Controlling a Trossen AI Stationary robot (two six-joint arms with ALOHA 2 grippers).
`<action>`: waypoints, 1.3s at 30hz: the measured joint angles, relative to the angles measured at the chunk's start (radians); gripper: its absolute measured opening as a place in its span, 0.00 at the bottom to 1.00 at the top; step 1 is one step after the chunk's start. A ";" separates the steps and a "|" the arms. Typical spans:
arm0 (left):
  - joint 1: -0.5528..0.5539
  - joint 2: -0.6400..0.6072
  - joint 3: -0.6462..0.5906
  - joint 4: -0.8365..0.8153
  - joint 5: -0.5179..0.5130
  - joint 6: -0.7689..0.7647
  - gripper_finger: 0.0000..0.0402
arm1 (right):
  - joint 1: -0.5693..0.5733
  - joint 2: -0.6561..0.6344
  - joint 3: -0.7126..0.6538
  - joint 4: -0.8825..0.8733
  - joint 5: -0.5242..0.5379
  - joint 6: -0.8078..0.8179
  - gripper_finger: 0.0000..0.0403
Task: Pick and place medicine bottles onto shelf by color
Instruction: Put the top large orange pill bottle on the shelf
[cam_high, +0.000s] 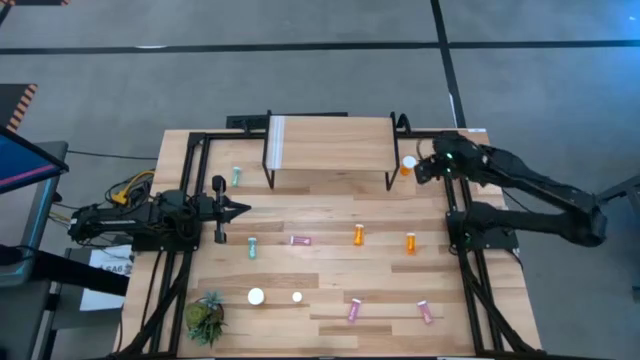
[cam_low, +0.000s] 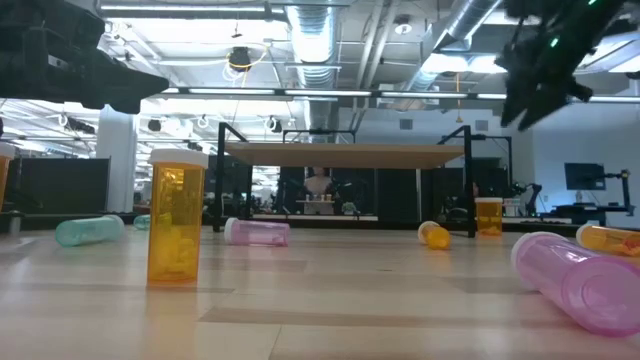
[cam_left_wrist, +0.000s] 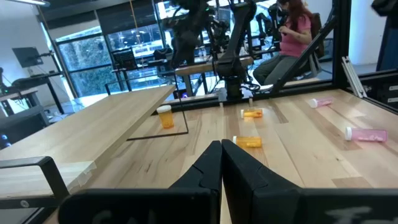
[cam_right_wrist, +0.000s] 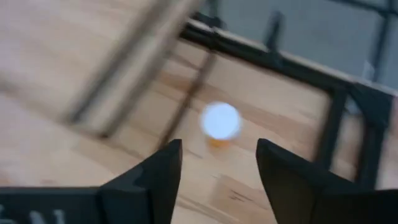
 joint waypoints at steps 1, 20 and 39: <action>0.000 0.000 0.000 0.000 0.000 0.000 0.00 | -0.033 0.031 0.000 -0.002 -0.002 0.006 0.59; 0.000 0.000 0.000 0.000 0.002 0.000 0.00 | -0.313 0.329 0.000 0.237 -0.241 -0.090 0.61; 0.000 0.000 0.000 0.000 0.003 0.000 0.00 | -0.393 0.380 -0.164 0.415 -0.353 -0.135 0.61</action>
